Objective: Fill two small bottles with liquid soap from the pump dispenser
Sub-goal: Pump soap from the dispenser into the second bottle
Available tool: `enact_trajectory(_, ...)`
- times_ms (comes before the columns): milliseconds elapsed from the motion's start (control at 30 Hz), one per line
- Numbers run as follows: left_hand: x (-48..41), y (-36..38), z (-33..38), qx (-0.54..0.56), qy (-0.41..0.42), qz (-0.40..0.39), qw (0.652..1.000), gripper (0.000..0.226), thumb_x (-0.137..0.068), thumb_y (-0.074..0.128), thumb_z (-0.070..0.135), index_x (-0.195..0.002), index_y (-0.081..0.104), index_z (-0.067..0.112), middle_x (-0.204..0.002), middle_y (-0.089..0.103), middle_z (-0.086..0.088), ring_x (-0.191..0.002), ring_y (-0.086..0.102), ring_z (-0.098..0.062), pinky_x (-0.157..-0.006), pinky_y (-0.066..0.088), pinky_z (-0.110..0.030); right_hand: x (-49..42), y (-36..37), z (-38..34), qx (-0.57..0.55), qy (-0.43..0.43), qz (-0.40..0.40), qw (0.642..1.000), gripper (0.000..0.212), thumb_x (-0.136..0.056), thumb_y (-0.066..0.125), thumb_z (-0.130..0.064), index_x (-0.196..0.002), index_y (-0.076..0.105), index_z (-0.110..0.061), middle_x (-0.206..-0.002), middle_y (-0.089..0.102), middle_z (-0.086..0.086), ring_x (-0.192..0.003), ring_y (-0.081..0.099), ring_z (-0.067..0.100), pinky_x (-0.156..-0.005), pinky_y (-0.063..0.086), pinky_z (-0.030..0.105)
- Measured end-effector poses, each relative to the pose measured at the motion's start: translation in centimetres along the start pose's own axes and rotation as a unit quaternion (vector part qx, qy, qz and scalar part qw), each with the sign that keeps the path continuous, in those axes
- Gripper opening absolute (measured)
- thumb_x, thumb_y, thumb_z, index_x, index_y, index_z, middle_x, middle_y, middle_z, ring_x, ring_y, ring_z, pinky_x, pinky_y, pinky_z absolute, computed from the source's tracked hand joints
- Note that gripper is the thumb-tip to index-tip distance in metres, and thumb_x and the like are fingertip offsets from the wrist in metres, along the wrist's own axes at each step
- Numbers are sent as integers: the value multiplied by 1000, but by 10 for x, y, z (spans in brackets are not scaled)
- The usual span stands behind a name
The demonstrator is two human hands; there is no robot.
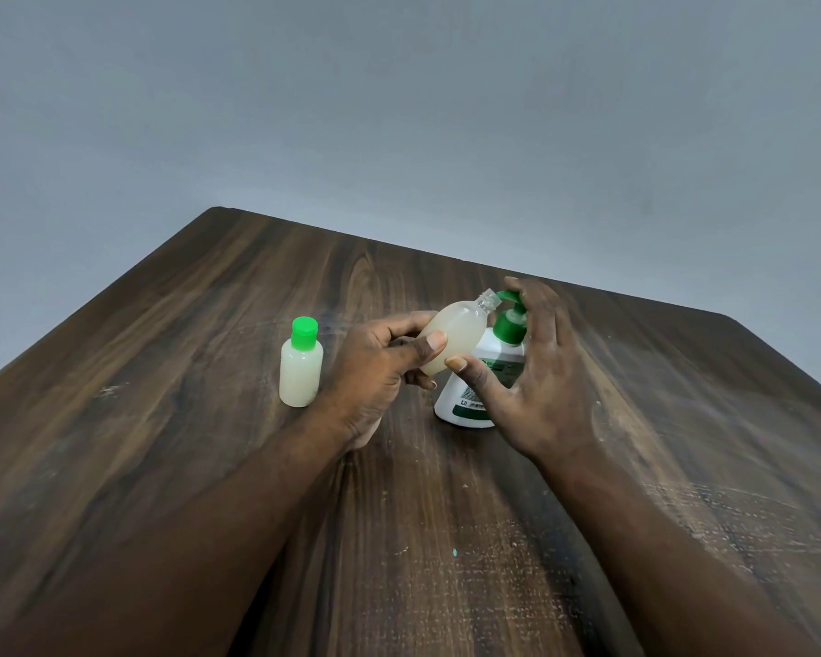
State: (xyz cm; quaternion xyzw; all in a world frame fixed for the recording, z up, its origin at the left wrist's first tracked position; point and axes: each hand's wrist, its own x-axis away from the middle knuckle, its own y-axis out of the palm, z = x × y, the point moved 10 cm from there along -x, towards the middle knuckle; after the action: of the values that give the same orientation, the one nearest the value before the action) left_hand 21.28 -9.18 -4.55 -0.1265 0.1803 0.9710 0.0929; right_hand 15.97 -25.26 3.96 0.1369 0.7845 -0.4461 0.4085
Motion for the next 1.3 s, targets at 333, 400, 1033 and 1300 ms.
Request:
enact_trajectory(333, 2, 2, 0, -2, -3, -13, 1000, 30, -95, 72, 22, -123, 75, 11, -107, 77, -12, -87, 68, -13, -64, 52, -25, 6, 6, 4, 8, 8, 9, 1000, 97, -83, 64, -80, -150, 48, -11, -148, 53, 4, -133, 53, 20, -103, 51, 49)
enact_trajectory(400, 2, 2, -1, -7, -2, -10, 1000, 28, -97, 70, 19, -124, 74, 11, -108, 77, -13, -88, 68, -14, -64, 53, -25, 5, 5, 3, 8, 3, 2, 1000, 98, -84, 62, -81, -150, 48, -11, -148, 53, 4, -133, 53, 19, -102, 52, 49)
enact_trajectory(1033, 1, 1, 0, -8, 2, -7, 1000, 30, -97, 70, 20, -124, 74, 10, -109, 76, -14, -86, 67, -14, -63, 53, -25, 0, 2, 2, 10, 0, -15, 1000, 99, -84, 56, -87, -151, 47, -14, -150, 50, 0, -133, 52, 16, -101, 53, 49)
enact_trajectory(1300, 3, 3, 1, -5, -2, -8, 1000, 29, -97, 68, 16, -124, 73, 8, -98, 77, -11, -79, 68, -11, -60, 52, -23, 4, 3, 1, 6, -5, 2, 1000, 99, -84, 60, -83, -150, 48, -10, -148, 51, 4, -131, 49, 9, -103, 49, 33)
